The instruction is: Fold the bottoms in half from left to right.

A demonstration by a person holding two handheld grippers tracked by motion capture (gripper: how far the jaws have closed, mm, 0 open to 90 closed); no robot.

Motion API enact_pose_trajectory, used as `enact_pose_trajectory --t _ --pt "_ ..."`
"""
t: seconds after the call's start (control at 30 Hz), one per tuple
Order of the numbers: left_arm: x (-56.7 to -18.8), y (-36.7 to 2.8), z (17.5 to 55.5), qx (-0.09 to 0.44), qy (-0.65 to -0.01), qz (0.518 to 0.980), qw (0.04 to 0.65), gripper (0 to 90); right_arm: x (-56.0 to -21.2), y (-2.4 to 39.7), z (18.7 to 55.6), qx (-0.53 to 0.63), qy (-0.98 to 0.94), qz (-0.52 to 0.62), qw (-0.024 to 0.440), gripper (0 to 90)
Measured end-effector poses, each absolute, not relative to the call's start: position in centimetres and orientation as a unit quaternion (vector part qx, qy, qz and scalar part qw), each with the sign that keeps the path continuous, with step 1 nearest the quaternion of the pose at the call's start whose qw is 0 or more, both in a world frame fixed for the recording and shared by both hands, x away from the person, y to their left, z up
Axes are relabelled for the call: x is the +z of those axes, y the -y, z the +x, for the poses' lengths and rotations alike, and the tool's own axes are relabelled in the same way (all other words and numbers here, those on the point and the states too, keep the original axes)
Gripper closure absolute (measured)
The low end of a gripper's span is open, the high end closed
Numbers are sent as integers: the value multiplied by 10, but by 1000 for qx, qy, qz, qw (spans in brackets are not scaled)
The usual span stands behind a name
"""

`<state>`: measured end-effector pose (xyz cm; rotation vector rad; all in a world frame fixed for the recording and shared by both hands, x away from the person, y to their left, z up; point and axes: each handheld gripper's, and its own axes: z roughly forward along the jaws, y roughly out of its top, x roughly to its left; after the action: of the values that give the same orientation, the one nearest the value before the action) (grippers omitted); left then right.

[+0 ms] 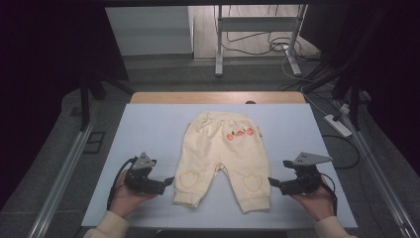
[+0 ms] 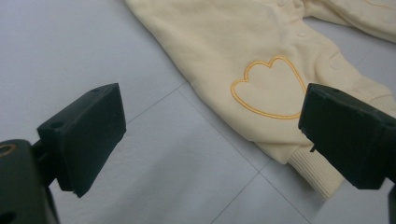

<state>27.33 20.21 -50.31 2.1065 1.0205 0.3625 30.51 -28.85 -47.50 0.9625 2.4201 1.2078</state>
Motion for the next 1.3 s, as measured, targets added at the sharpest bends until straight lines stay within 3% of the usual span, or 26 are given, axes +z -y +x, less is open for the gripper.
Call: enact_pose_trajectory --t 1.3 --pt "-503 -203 273 139 -395 822 386 92 -477 274 306 399 -848 319 143 132"
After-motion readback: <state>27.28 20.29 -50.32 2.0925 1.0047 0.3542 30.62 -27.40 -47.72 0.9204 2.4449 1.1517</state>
